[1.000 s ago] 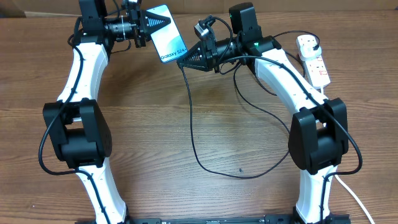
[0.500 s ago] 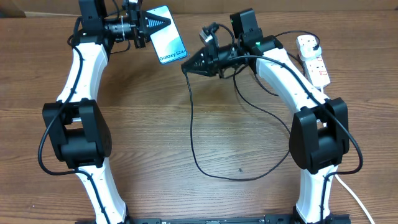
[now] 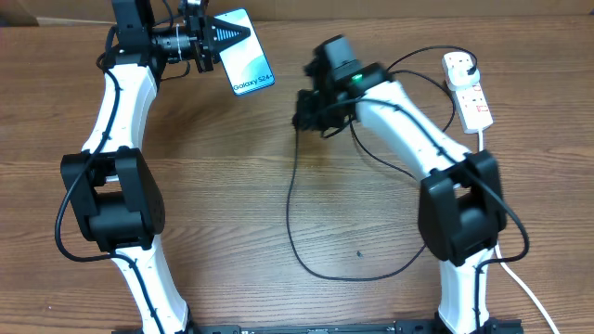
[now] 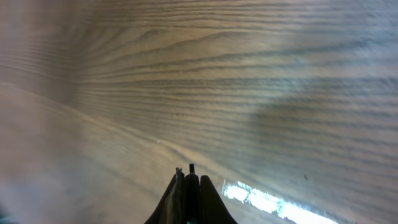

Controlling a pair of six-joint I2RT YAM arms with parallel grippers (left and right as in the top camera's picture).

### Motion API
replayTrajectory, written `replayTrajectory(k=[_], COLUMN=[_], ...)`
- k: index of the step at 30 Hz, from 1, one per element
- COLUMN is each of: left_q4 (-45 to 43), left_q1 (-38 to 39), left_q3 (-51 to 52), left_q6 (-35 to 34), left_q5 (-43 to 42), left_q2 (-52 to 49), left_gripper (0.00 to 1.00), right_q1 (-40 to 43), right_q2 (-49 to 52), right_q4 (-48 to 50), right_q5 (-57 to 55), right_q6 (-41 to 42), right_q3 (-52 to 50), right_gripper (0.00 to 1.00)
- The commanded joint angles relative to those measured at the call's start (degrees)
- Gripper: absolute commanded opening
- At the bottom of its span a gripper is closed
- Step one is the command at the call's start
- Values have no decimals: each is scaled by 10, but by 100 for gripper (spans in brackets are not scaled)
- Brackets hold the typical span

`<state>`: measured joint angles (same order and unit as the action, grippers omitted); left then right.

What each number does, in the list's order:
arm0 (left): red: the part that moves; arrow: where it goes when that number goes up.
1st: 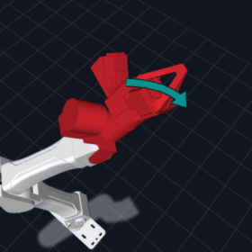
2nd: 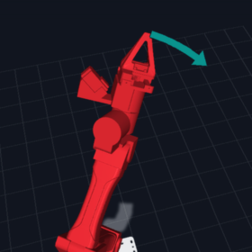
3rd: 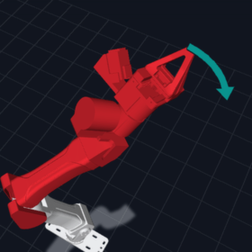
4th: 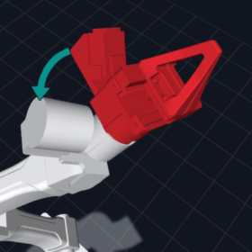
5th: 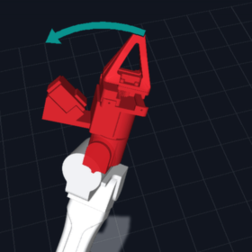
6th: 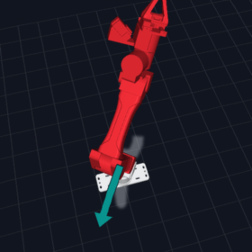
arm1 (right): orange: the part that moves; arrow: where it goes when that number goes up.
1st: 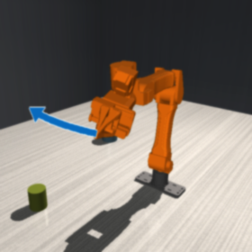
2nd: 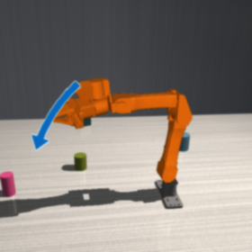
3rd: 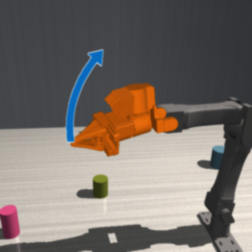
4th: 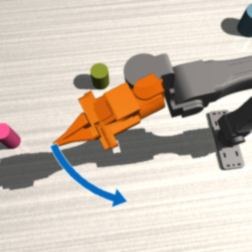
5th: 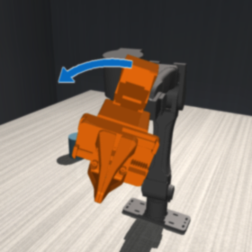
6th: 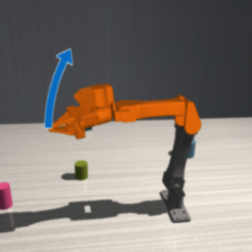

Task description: Plug charger to phone and switch on socket

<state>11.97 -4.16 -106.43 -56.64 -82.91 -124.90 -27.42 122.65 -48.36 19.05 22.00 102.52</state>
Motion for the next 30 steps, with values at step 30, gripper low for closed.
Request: replayTrajectory(k=[30], left_q4=[-3], left_q1=[-3], left_q3=[-8], left_q6=[1], left_q5=[-20], left_q2=[3], left_gripper=[4], right_q1=[-50], right_q2=[94], right_q4=[-21], right_q5=[-66], right_q6=[24], right_q3=[-6], right_gripper=[33])
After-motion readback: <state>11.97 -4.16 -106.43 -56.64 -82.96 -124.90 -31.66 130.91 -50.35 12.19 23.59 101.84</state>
